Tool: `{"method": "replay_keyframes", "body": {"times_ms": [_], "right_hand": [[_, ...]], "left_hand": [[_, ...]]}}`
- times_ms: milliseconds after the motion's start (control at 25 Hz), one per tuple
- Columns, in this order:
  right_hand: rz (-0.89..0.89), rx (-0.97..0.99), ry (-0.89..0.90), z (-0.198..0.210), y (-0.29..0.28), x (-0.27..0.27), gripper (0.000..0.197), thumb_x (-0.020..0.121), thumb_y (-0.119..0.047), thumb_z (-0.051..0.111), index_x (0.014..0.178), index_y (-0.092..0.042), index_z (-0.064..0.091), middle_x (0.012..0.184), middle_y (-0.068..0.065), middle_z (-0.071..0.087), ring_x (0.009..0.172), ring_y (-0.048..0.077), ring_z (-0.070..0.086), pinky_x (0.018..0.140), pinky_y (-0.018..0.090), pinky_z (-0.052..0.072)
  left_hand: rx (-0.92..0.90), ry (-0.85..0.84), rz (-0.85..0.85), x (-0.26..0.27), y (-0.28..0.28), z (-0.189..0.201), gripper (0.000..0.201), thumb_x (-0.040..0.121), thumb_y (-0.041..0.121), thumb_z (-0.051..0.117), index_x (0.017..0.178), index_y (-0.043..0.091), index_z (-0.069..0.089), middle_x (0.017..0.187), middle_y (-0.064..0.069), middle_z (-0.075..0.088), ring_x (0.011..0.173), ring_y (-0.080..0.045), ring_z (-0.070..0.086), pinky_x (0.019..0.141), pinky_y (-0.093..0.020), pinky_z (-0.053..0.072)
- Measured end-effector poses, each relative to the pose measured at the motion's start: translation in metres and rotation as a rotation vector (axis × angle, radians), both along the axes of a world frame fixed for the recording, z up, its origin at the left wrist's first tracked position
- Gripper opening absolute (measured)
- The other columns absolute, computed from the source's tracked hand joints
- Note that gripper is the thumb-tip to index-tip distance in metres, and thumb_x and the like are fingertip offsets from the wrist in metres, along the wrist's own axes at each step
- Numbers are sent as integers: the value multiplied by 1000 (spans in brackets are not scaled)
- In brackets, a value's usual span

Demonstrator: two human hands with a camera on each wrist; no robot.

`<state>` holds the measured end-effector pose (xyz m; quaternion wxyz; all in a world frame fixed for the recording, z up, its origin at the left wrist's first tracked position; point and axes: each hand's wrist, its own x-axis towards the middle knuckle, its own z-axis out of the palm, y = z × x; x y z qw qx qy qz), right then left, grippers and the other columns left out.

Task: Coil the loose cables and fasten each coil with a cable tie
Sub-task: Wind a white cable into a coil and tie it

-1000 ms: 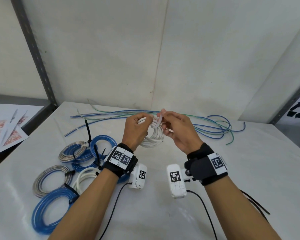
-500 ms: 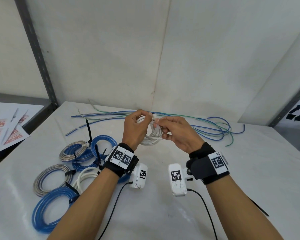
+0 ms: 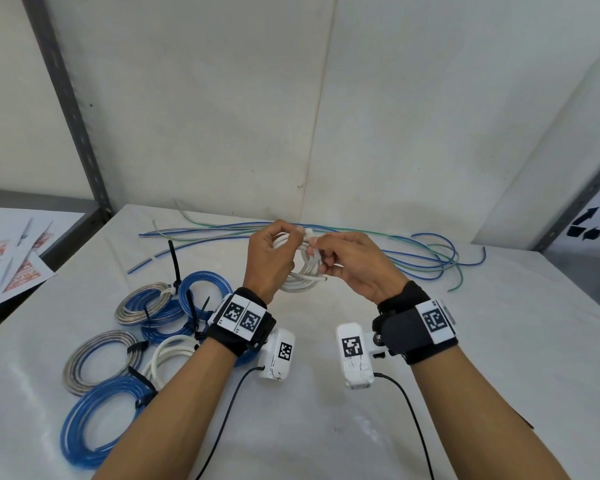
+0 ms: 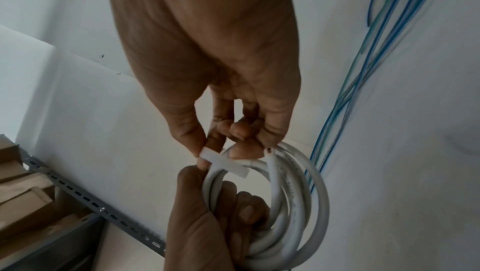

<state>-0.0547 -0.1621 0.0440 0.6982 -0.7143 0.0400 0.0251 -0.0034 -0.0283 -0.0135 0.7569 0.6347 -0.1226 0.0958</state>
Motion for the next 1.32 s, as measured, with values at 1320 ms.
{"method": "replay_keyframes", "body": {"times_ms": [1320], "right_hand": [[-366,-11,-77,8,-15,24,9,87,-20,79,85,-13,75,75,-3,67,67,7,57,52,19,36]], "left_hand": [[51,11,-119,-15,-6,7,20,94,4,63,77,13,71,67,13,66,56,-8,50,49,-25,41]]}}
